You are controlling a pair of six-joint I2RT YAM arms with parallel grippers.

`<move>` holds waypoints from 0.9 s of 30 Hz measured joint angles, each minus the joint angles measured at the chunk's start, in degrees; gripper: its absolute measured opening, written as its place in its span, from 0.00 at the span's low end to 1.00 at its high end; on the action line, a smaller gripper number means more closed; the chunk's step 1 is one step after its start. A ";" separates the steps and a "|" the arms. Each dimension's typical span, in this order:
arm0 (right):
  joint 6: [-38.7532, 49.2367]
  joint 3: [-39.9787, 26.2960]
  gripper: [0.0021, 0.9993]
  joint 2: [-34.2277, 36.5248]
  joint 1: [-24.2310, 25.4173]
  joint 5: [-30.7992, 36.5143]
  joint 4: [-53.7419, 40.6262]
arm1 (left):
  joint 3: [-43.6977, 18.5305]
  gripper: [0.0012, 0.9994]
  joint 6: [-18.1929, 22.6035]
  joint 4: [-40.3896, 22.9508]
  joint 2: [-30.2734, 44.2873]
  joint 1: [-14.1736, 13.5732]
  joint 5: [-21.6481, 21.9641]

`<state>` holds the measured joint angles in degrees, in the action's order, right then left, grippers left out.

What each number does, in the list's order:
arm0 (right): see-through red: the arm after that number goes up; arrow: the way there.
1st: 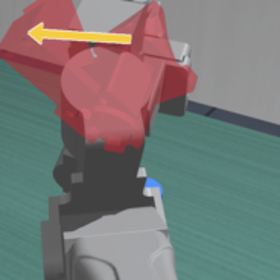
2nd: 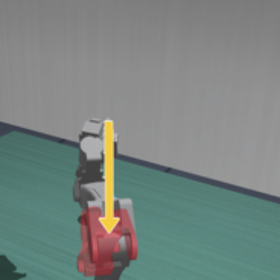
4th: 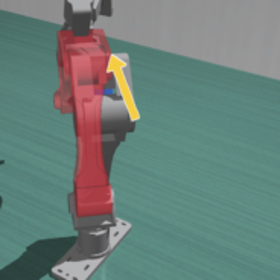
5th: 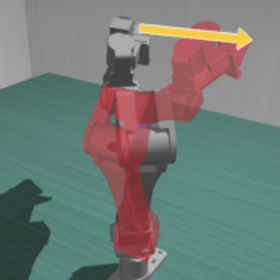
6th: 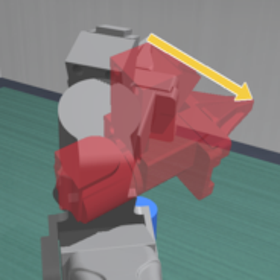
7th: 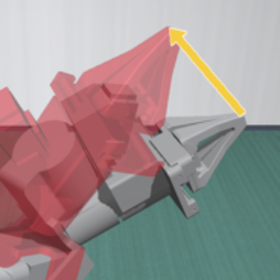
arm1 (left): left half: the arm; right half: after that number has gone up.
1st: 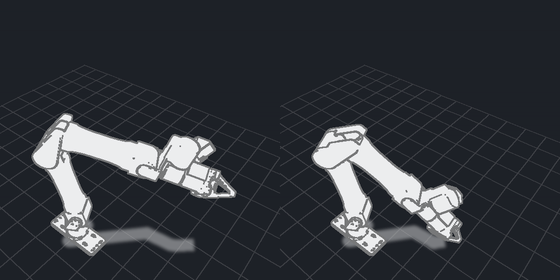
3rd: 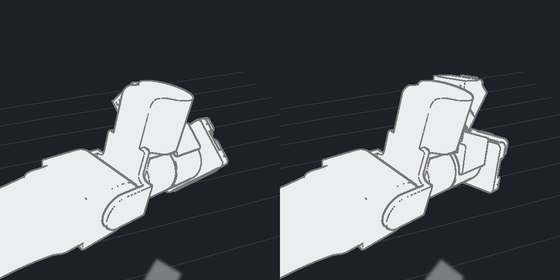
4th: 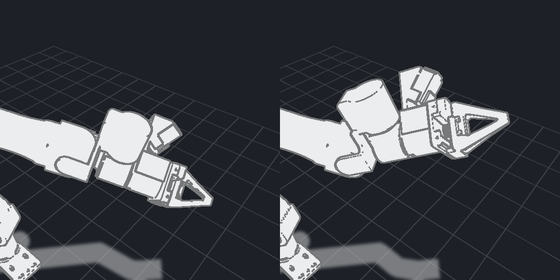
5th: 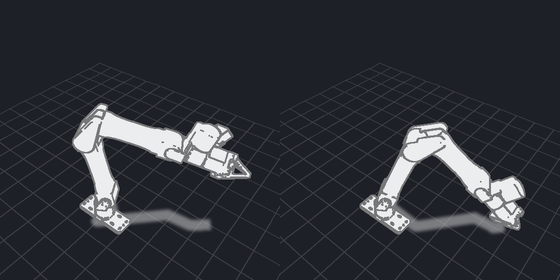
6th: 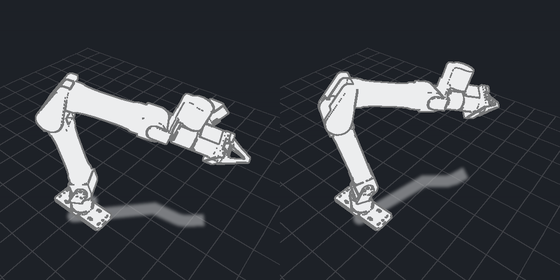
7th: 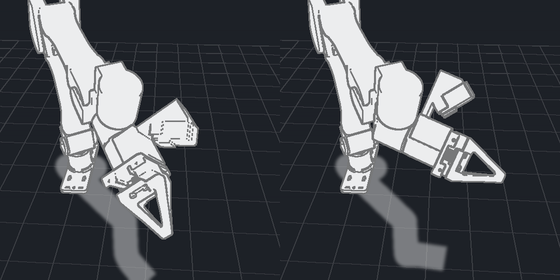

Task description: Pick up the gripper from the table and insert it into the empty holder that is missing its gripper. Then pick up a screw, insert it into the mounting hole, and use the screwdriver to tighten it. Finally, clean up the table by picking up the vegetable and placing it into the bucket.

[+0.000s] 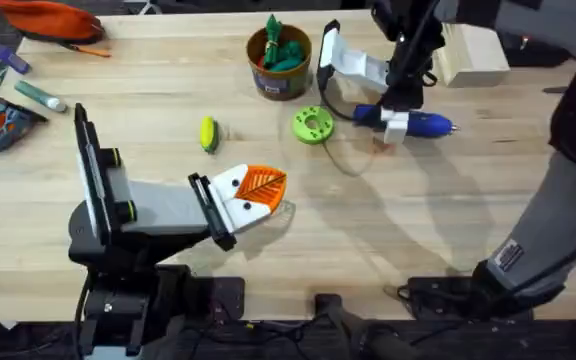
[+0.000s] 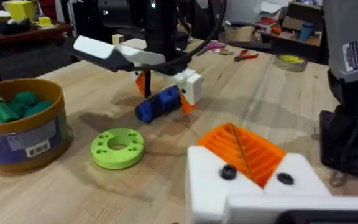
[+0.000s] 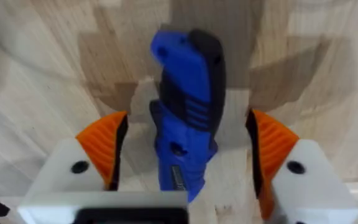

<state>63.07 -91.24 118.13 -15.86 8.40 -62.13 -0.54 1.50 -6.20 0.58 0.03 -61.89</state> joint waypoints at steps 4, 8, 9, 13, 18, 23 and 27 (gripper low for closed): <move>-0.03 0.00 0.99 0.00 0.00 0.39 0.00 | 0.00 0.01 0.00 0.00 0.00 0.00 0.00; -0.85 0.00 0.99 -0.25 -0.11 0.44 0.02 | 0.00 0.01 0.00 0.00 0.00 0.00 0.00; -1.25 0.00 0.99 -0.57 -0.13 0.49 0.05 | 0.00 0.01 0.00 0.00 0.00 0.00 0.00; -2.82 0.00 0.99 -3.78 -0.80 0.62 1.11 | 0.00 0.01 0.00 -0.02 0.00 0.00 0.00; -5.48 -0.02 0.99 -11.89 -2.62 0.61 1.88 | 0.00 0.01 0.00 -0.01 0.00 0.00 0.00; -11.12 -0.11 0.99 -21.12 -4.12 0.61 4.78 | 0.00 0.01 0.00 0.00 0.00 0.00 0.00; -17.24 -0.11 0.99 -28.43 -4.61 0.59 5.16 | 0.00 0.01 0.00 0.00 0.00 0.00 0.00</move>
<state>45.83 -91.35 89.70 -20.47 8.99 -56.97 -0.54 1.50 -6.20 0.58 0.03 -61.89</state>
